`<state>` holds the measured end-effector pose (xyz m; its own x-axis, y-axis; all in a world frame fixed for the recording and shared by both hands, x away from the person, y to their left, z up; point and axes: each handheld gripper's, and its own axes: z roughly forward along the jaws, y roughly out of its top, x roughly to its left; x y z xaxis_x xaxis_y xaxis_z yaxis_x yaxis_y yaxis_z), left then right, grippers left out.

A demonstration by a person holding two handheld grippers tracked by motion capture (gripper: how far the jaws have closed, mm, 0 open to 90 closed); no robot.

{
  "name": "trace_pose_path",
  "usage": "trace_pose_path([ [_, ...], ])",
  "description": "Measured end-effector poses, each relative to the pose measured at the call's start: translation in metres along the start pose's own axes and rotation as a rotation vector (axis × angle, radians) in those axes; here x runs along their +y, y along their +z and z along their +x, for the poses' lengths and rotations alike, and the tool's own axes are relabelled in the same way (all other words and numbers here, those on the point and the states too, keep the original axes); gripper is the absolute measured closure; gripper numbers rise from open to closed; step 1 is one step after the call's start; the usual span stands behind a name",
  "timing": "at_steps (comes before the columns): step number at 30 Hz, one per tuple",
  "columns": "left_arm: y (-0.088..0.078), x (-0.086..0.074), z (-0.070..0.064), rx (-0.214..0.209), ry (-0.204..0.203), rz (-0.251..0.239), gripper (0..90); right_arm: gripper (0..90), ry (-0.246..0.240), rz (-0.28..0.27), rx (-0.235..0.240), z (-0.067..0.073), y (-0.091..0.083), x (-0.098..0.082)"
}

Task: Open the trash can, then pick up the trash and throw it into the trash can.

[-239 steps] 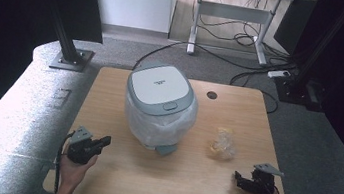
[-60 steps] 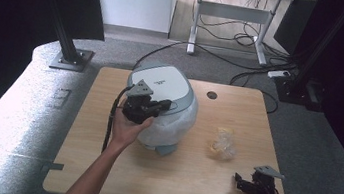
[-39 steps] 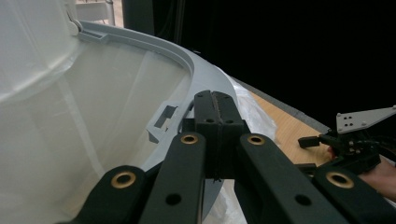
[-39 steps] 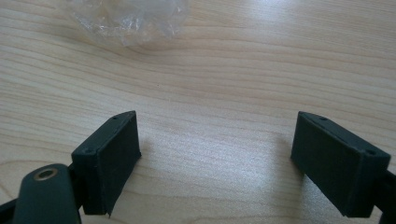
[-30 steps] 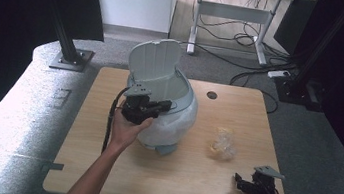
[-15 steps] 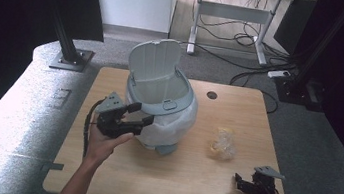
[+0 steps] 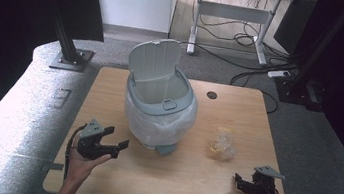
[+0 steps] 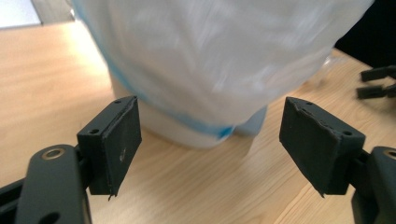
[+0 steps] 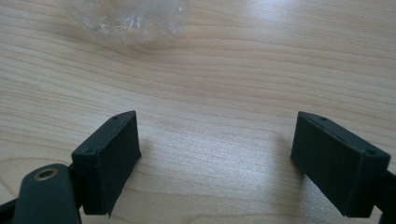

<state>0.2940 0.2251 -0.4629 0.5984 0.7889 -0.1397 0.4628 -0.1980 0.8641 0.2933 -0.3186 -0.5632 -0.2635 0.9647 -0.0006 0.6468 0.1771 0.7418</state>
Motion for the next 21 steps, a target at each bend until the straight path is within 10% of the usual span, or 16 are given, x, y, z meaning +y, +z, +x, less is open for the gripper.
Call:
trace_pose_path([
  [21,0.028,-0.035,0.001,0.021,0.011,0.109,20.7,16.4,0.016,-0.052,0.050,0.001,-0.007,0.004],
])
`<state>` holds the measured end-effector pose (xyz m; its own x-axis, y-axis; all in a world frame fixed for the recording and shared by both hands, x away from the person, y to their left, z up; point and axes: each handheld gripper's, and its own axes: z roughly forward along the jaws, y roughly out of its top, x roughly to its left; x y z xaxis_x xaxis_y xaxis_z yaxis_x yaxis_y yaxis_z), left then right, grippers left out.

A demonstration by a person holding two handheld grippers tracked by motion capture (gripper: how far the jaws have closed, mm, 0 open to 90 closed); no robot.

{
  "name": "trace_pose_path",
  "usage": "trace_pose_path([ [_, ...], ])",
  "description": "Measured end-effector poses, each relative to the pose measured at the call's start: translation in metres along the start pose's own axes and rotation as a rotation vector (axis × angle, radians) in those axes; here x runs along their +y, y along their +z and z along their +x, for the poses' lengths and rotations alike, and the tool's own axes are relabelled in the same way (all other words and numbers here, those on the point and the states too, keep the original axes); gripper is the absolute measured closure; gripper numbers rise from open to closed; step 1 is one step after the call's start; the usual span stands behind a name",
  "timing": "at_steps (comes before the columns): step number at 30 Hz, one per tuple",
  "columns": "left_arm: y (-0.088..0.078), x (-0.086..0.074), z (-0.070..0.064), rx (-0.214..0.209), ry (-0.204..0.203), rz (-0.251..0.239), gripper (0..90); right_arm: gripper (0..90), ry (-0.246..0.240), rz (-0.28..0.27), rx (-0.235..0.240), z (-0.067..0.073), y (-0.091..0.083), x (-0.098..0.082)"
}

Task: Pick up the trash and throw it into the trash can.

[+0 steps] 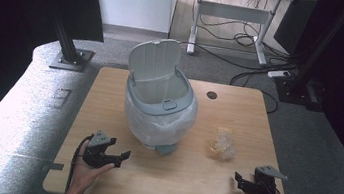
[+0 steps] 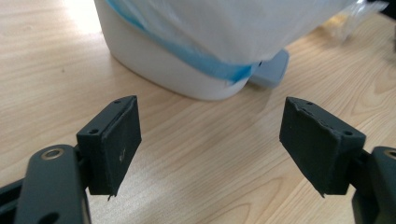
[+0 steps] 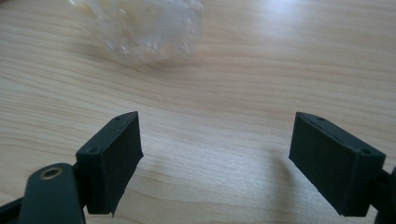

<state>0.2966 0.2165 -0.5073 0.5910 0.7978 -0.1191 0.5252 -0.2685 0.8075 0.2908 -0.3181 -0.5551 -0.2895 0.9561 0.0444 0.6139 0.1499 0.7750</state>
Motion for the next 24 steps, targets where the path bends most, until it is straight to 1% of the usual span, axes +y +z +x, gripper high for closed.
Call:
trace_pose_path([
  [1,0.001,0.000,0.000,0.005,0.005,0.006,20.8,16.0,-0.007,-0.013,0.007,0.002,-0.003,0.002],
  [2,0.002,-0.001,0.000,0.003,0.004,0.006,20.8,16.0,-0.007,-0.013,0.007,0.002,-0.003,0.002],
  [5,0.002,-0.002,0.002,-0.006,-0.008,0.003,21.2,14.6,-0.021,-0.047,0.031,0.009,-0.009,0.010],
  [7,0.002,-0.003,0.002,-0.009,-0.014,0.004,21.5,14.3,-0.021,-0.056,0.037,0.010,-0.010,0.012],
  [8,0.002,-0.003,0.003,-0.010,-0.015,0.006,21.5,14.0,-0.023,-0.066,0.051,0.013,-0.011,0.016],
  [9,0.002,-0.003,0.004,-0.007,-0.015,0.009,21.5,13.6,-0.031,-0.075,0.065,0.018,-0.010,0.023],
  [10,0.002,-0.003,0.005,-0.005,-0.016,0.007,21.5,13.6,-0.031,-0.075,0.065,0.018,-0.010,0.023],
  [11,0.001,-0.002,0.006,-0.005,-0.019,0.004,21.5,13.4,-0.040,-0.074,0.079,0.022,-0.007,0.028],
  [12,0.001,-0.002,0.007,-0.005,-0.020,0.003,21.5,13.4,-0.040,-0.074,0.079,0.022,-0.007,0.028],
  [13,0.001,-0.002,0.008,-0.005,-0.023,0.002,21.9,13.4,-0.046,-0.075,0.085,0.025,-0.003,0.034],
  [14,0.001,-0.002,0.008,-0.005,-0.023,0.002,22.0,13.4,-0.046,-0.075,0.085,0.025,-0.003,0.034],
  [15,0.001,-0.003,0.008,-0.007,-0.020,0.009,22.2,13.3,-0.033,-0.079,0.092,0.025,0.001,0.041],
  [17,0.003,-0.004,0.008,-0.009,-0.020,0.014,22.2,13.3,-0.021,-0.083,0.089,0.025,0.005,0.048],
  [19,0.004,-0.004,0.007,-0.013,-0.020,0.017,22.2,13.3,-0.019,-0.084,0.086,0.025,0.006,0.050],
  [21,0.004,-0.004,0.007,-0.013,-0.020,0.020,22.3,13.4,0.007,-0.092,0.094,0.022,0.009,0.059],
  [24,0.005,-0.003,0.008,-0.014,-0.021,0.022,22.3,13.4,0.009,-0.091,0.096,0.022,0.011,0.064],
])
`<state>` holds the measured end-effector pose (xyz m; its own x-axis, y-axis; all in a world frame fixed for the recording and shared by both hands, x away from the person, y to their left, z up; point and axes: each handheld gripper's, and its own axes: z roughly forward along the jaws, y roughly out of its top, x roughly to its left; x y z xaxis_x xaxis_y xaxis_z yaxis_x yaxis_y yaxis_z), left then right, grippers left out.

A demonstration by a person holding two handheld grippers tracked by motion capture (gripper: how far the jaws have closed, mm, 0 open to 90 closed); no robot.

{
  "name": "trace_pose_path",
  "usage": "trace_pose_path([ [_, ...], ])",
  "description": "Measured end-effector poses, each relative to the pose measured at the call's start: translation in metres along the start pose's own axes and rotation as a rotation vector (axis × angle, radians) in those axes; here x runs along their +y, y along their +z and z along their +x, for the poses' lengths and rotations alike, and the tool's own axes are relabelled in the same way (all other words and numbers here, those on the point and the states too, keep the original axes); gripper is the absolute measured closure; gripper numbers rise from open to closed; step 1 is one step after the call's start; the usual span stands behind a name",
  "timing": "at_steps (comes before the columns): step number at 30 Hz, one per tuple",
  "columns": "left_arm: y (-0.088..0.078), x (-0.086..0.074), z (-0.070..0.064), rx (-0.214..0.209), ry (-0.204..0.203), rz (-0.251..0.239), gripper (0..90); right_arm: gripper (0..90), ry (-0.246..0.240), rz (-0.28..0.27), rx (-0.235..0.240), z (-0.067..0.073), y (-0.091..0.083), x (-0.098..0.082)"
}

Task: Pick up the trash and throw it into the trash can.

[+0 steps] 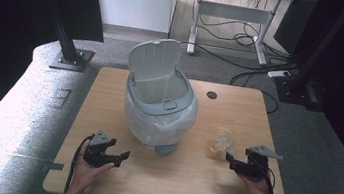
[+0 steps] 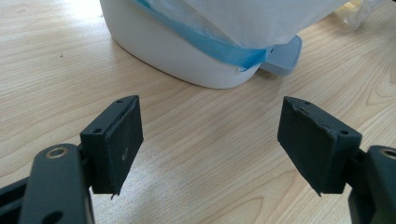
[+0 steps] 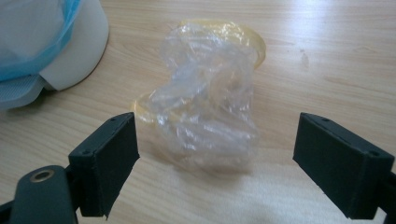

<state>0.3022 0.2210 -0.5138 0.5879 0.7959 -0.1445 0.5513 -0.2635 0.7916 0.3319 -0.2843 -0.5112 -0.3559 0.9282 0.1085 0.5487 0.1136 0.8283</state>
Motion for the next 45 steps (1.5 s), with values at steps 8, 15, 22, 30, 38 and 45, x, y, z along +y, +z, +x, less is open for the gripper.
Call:
trace_pose_path([
  [8,0.001,0.000,0.000,-0.013,0.002,0.001,22.2,14.0,-0.013,0.023,0.008,0.006,0.020,0.015],
  [15,0.000,0.000,0.002,-0.020,0.003,0.006,22.2,16.1,0.010,0.041,0.007,0.008,0.040,0.021],
  [22,-0.002,-0.001,0.005,-0.021,-0.005,0.005,22.2,17.8,0.012,0.096,0.009,0.010,0.057,0.013],
  [30,-0.002,-0.001,0.005,-0.014,-0.005,0.008,22.3,36.8,0.016,0.118,0.051,0.006,0.057,0.003],
  [38,-0.002,-0.001,0.005,-0.009,-0.008,0.010,22.8,65.2,-0.001,0.116,0.076,0.003,0.054,0.002],
  [45,-0.002,-0.001,0.006,-0.012,-0.014,0.006,23.1,72.6,0.012,0.043,0.109,-0.003,0.030,0.006],
])
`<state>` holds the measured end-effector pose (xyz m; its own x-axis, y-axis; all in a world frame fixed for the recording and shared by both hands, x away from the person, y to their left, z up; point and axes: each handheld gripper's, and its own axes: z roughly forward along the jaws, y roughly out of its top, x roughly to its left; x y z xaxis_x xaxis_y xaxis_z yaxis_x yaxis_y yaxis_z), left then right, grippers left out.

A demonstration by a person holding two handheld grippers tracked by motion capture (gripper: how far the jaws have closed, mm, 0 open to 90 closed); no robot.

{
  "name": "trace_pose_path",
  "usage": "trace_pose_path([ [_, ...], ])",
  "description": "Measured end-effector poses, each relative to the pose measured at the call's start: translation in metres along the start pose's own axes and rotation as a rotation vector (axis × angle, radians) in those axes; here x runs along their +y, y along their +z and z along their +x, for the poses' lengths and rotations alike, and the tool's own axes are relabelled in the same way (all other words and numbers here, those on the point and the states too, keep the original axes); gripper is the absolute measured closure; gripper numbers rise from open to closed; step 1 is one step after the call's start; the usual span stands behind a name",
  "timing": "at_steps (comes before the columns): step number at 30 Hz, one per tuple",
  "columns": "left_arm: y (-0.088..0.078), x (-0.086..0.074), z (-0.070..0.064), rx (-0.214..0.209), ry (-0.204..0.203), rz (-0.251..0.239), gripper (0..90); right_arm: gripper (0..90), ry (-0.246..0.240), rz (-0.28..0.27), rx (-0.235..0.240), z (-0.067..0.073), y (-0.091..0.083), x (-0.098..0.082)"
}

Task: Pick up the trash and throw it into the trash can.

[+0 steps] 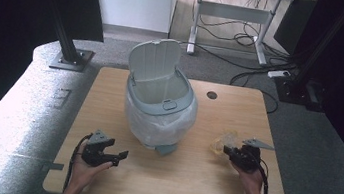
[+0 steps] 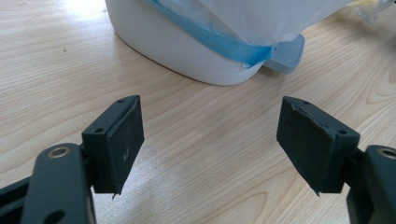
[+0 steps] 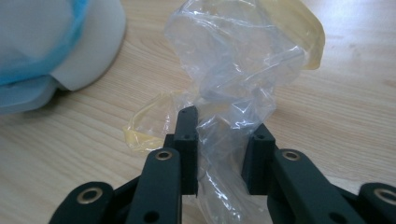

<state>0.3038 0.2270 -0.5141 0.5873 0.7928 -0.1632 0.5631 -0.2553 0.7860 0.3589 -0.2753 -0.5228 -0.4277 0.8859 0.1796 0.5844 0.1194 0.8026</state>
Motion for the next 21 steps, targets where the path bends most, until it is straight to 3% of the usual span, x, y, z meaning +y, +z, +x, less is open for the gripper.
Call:
trace_pose_path([
  [11,0.003,0.000,-0.001,-0.007,0.000,0.006,23.1,74.8,0.009,-0.088,0.053,0.003,-0.032,0.004],
  [21,0.002,0.001,-0.001,-0.011,-0.004,0.000,23.2,76.1,0.000,-0.170,0.099,0.016,-0.059,0.028],
])
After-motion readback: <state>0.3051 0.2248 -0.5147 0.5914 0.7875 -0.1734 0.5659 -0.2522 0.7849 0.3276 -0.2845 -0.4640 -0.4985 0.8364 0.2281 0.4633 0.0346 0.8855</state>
